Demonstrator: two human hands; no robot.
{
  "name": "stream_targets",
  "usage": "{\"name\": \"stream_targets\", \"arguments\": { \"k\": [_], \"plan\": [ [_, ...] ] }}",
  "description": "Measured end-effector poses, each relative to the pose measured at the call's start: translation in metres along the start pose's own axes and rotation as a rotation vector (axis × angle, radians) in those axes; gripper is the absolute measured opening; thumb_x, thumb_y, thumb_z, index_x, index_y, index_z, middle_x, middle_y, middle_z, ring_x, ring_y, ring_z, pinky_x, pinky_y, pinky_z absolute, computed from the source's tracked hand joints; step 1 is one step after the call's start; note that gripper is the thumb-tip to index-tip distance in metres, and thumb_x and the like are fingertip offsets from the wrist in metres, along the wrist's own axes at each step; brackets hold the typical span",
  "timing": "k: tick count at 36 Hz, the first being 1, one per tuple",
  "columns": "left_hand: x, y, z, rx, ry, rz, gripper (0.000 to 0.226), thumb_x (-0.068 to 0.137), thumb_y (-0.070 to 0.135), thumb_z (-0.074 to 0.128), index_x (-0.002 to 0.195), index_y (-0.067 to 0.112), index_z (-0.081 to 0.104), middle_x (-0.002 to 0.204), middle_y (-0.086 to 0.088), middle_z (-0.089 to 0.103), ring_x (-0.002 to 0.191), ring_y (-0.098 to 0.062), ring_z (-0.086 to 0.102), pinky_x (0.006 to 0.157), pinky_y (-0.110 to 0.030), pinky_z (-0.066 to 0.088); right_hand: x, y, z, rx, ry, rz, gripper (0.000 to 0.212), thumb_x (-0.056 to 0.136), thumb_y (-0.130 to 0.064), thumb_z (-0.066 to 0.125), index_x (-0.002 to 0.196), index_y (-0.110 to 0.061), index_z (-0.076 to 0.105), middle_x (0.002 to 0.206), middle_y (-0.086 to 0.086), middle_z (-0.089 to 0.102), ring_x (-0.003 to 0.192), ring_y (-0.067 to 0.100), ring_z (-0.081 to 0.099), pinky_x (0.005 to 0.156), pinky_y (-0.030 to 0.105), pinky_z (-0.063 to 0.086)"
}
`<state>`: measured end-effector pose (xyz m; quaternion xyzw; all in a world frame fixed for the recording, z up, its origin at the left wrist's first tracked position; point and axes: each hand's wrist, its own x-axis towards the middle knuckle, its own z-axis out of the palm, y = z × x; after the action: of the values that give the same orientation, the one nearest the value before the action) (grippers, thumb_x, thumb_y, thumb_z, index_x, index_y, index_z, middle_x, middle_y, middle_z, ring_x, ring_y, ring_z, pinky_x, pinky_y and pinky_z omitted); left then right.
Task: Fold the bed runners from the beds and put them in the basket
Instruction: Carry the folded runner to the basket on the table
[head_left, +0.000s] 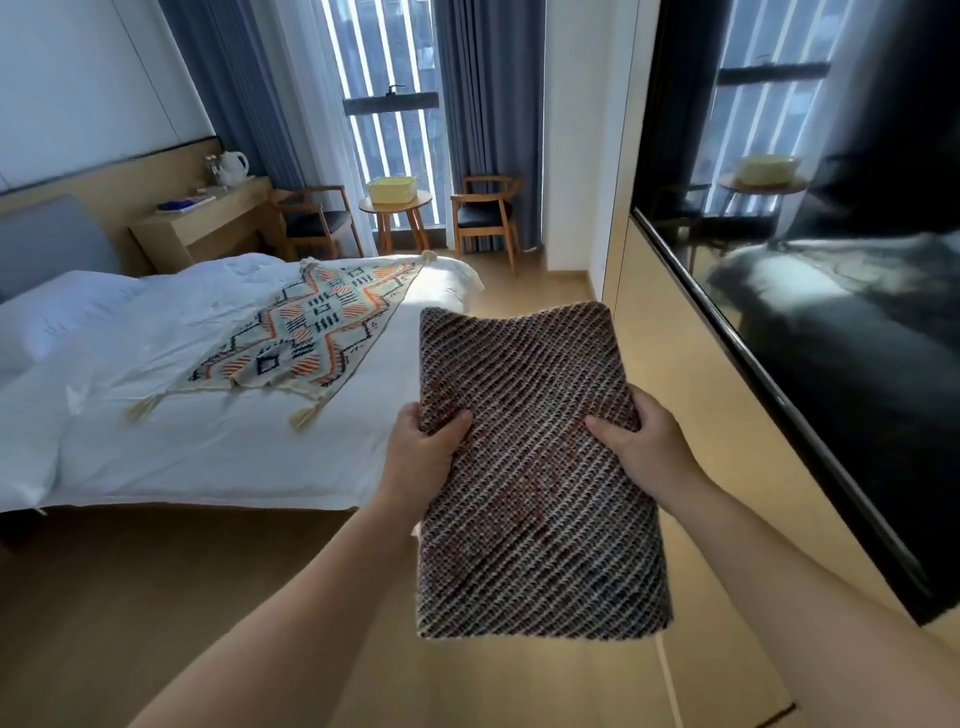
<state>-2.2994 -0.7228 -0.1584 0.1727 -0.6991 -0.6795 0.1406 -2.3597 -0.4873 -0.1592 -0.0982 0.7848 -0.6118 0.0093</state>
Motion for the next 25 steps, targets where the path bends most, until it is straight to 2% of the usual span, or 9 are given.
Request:
{"name": "stream_targets", "arguments": {
  "k": [4, 9, 14, 18, 22, 25],
  "plan": [
    [0.046, -0.003, 0.015, -0.022, 0.004, -0.005, 0.037, 0.081, 0.026, 0.076, 0.108, 0.015, 0.054, 0.101, -0.01, 0.07, 0.086, -0.026, 0.071, 0.08, -0.05, 0.057, 0.049, 0.007, 0.001, -0.019, -0.007, -0.006, 0.033, 0.087, -0.025, 0.068, 0.118, -0.025, 0.057, 0.106, -0.01, 0.064, 0.095, 0.007, 0.062, 0.078, 0.024, 0.049],
    [0.113, -0.013, 0.028, -0.021, 0.003, -0.004, 0.043, 0.074, 0.032, 0.077, 0.107, 0.015, 0.055, 0.102, -0.011, 0.07, 0.09, -0.028, 0.07, 0.083, -0.052, 0.056, 0.113, 0.018, 0.009, -0.052, -0.005, -0.003, 0.034, 0.087, -0.025, 0.068, 0.119, -0.023, 0.057, 0.108, -0.006, 0.065, 0.096, 0.01, 0.062, 0.083, 0.029, 0.05],
    [0.197, -0.023, 0.038, -0.036, -0.007, 0.002, 0.037, 0.079, 0.029, 0.076, 0.106, 0.017, 0.054, 0.104, -0.009, 0.068, 0.093, -0.026, 0.068, 0.086, -0.05, 0.055, 0.192, 0.029, 0.027, -0.065, 0.007, -0.001, 0.036, 0.086, -0.023, 0.069, 0.12, -0.021, 0.057, 0.106, -0.007, 0.065, 0.093, 0.008, 0.062, 0.075, 0.021, 0.048],
    [0.271, -0.023, 0.043, -0.011, -0.006, 0.004, 0.04, 0.076, 0.035, 0.077, 0.105, 0.02, 0.054, 0.103, -0.006, 0.069, 0.092, -0.022, 0.068, 0.086, -0.048, 0.055, 0.263, 0.035, 0.048, -0.067, 0.017, 0.016, 0.037, 0.086, -0.023, 0.069, 0.12, -0.02, 0.057, 0.106, -0.006, 0.065, 0.092, 0.005, 0.062, 0.075, 0.021, 0.048],
    [0.341, -0.015, 0.046, 0.02, -0.02, 0.008, 0.029, 0.079, 0.031, 0.075, 0.098, 0.024, 0.054, 0.1, -0.002, 0.069, 0.091, -0.019, 0.068, 0.086, -0.045, 0.055, 0.327, 0.036, 0.067, -0.074, 0.026, 0.041, 0.034, 0.086, -0.024, 0.069, 0.118, -0.023, 0.057, 0.105, -0.007, 0.065, 0.093, 0.007, 0.063, 0.075, 0.022, 0.048],
    [0.39, -0.008, 0.049, 0.038, -0.037, 0.01, 0.029, 0.08, 0.032, 0.075, 0.098, 0.025, 0.053, 0.101, -0.001, 0.068, 0.092, -0.018, 0.067, 0.087, -0.044, 0.055, 0.373, 0.036, 0.077, -0.08, 0.03, 0.047, 0.032, 0.086, -0.025, 0.069, 0.116, -0.026, 0.056, 0.104, -0.009, 0.064, 0.092, 0.005, 0.061, 0.074, 0.02, 0.047]
  ]
}}
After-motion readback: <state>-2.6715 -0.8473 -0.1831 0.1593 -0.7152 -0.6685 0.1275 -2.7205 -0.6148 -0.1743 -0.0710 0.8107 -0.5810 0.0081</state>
